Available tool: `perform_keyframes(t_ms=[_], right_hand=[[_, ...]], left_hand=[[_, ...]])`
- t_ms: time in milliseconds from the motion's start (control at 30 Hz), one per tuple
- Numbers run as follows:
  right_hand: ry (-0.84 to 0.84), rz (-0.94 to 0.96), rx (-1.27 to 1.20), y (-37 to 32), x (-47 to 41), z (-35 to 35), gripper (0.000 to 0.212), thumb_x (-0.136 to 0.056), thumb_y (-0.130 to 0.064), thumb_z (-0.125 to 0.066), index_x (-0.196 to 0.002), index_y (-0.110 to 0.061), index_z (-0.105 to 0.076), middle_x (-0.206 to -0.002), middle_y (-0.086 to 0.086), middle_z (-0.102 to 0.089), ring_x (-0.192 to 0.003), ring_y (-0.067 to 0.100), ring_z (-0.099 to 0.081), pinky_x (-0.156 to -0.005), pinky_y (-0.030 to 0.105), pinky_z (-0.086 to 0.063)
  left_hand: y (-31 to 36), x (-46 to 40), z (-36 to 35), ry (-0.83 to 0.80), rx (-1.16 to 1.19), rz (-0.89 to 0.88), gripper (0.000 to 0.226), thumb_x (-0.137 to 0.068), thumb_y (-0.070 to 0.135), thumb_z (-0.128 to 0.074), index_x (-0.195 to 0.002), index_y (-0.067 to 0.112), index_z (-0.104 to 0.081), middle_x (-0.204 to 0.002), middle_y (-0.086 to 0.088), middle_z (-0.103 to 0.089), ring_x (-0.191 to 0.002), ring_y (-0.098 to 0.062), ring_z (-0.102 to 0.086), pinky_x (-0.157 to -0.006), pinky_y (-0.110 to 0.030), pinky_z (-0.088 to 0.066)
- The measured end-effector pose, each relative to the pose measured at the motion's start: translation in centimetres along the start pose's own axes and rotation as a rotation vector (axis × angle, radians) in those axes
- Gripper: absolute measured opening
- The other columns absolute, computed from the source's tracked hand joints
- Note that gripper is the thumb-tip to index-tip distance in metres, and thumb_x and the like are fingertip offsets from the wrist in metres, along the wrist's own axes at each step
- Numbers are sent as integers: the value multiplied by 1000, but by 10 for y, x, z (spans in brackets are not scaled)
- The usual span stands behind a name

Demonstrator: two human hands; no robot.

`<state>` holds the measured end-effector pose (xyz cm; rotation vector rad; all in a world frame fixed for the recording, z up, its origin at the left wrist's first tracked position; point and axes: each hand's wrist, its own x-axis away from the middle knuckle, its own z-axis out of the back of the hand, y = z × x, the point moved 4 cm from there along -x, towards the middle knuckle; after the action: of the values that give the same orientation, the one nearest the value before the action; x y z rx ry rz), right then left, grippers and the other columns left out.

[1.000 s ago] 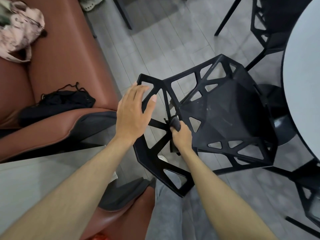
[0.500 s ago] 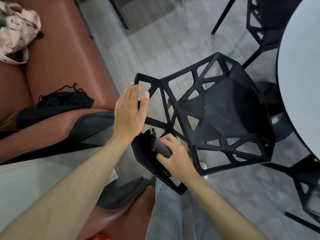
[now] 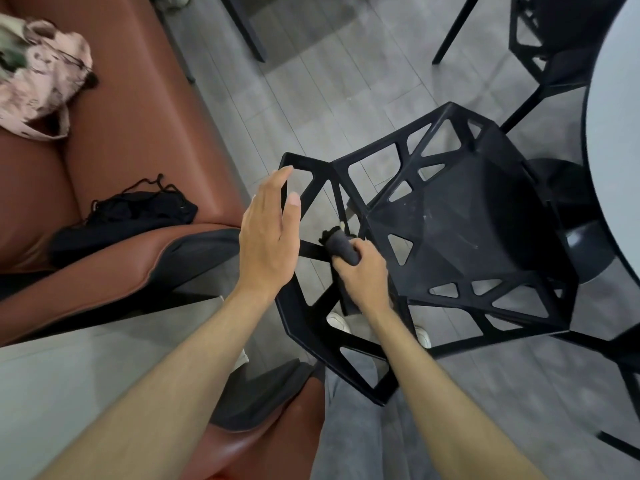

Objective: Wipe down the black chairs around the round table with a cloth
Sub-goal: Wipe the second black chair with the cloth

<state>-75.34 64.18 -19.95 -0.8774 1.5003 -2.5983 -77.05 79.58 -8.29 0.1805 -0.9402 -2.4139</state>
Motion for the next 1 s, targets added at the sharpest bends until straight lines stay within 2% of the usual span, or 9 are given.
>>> perform_keyframes(t_ms=[100,233,300,467,600,733,833,900,1000], right_hand=[[-13,149,-64,-19,11,-3,14,-88,-19,-73,-101,-19,-68,-93,-8,-60,-84,0,-57,-69,12,-42],[-16,-108,15,15,-7,7,17,-90,-19,-68,-106,-17,-71,-96,-1,-62,-92,23,-63,-79,39,-51],[-45,-203,62,25,-14,12,14,-87,-21,-68,-100,-16,-70,-95,2,-66,-94,30,-65,-81,44,-53],[-49,45,-119,-42,7,6,17,-82,-22,-75,-98,-26,-70,-89,-11,-71,-85,6,-66,-75,27,-54],[-77,211,-328,-84,28,-4,24,-82,-23,-76,-105,-27,-70,-97,-13,-68,-92,8,-67,-80,27,-55],[-28,72,-255,-33,13,-5,19,-86,-22,-74,-103,-24,-69,-98,-8,-64,-88,6,-63,-75,29,-52],[-22,-99,-168,-1,-4,1,10,-87,-24,-72,-88,-26,-62,-89,-3,-62,-78,8,-58,-71,31,-44],[-29,-66,-103,-12,-6,1,11,-85,-26,-72,-92,-27,-63,-90,-5,-62,-79,7,-58,-70,34,-47],[-66,128,-238,-61,17,-3,19,-81,-30,-72,-100,-30,-67,-95,-10,-62,-86,9,-62,-78,38,-54]], left_hand=[[1,0,0,-18,26,34,47,-108,35,-30,-153,31,-42,-155,20,-45,-136,15,-35,-122,-46,-33],[2,1,0,-25,40,39,49,-107,34,-28,-154,32,-41,-156,24,-42,-137,18,-33,-123,-47,-32],[1,2,1,-24,54,39,49,-107,33,-28,-154,32,-41,-155,25,-42,-136,18,-34,-123,-48,-33],[1,1,2,-24,71,53,51,-105,33,-28,-154,31,-42,-157,22,-43,-141,8,-38,-122,-47,-33],[0,0,4,-16,94,54,54,-103,37,-28,-154,28,-43,-157,18,-45,-144,-1,-41,-121,-45,-35],[0,0,3,-19,102,43,55,-102,35,-28,-155,26,-42,-159,18,-43,-148,-1,-37,-123,-44,-33],[1,1,2,-16,121,38,55,-103,36,-27,-155,25,-42,-160,18,-43,-149,0,-35,-124,-42,-31],[1,1,2,-18,131,43,54,-104,34,-27,-156,26,-41,-159,20,-42,-149,0,-35,-125,-41,-31],[1,0,3,-19,156,52,55,-103,34,-27,-155,26,-42,-158,22,-43,-148,2,-35,-125,-37,-30]])
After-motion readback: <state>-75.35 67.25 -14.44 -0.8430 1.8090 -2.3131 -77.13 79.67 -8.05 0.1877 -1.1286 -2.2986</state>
